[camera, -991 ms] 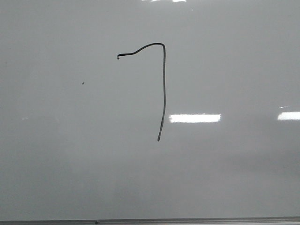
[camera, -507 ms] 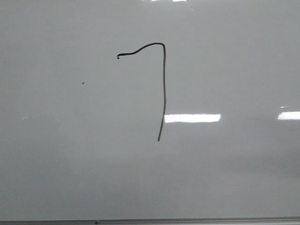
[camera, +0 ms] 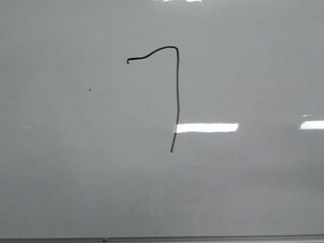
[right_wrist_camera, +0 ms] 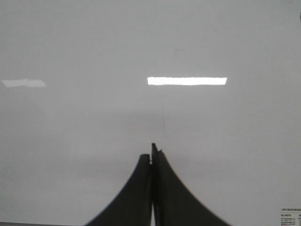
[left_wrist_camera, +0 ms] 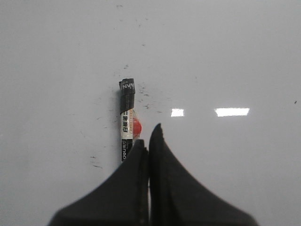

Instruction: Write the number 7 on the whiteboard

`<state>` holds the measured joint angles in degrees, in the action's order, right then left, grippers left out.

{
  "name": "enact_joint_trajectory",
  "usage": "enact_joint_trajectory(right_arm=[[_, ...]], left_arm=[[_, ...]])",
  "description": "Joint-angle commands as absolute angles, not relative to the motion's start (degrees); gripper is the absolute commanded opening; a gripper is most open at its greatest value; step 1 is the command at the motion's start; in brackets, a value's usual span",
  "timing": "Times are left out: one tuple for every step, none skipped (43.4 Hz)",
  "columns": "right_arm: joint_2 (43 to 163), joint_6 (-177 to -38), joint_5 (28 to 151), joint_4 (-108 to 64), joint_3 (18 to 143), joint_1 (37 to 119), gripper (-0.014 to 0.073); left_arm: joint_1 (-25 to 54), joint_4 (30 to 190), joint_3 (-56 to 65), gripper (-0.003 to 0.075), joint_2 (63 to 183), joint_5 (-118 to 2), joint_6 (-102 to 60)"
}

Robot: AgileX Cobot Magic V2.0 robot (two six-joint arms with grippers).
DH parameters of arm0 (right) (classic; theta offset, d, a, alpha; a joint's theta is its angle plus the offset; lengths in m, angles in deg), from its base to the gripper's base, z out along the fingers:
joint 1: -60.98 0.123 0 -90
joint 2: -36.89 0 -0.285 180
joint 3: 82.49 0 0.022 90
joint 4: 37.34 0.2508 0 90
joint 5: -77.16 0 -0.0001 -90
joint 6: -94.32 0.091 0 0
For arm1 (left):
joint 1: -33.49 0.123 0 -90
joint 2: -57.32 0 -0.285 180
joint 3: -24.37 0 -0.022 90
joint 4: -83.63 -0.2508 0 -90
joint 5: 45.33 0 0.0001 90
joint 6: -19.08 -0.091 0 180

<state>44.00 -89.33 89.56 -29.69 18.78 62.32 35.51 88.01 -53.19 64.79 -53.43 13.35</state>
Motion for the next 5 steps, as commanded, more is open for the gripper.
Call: enact_joint_trajectory(right_arm=[[42.98,-89.52,85.36,-30.22,19.01,61.85,-0.0068],[42.98,-89.52,85.36,-30.22,19.01,61.85,-0.0068],[42.98,-89.52,85.36,-30.22,19.01,61.85,-0.0068],[42.98,-89.52,85.36,-30.22,19.01,61.85,-0.0068],[42.98,-89.52,85.36,-30.22,19.01,61.85,-0.0068]], left_arm=[[35.03,88.14,-53.42,-0.0020,63.98,-48.51,14.01],[35.03,88.14,-53.42,-0.0020,63.98,-48.51,14.01],[35.03,88.14,-53.42,-0.0020,63.98,-48.51,14.01],[35.03,88.14,-53.42,-0.0020,63.98,-48.51,14.01],[35.03,88.14,-53.42,-0.0020,63.98,-48.51,14.01]])
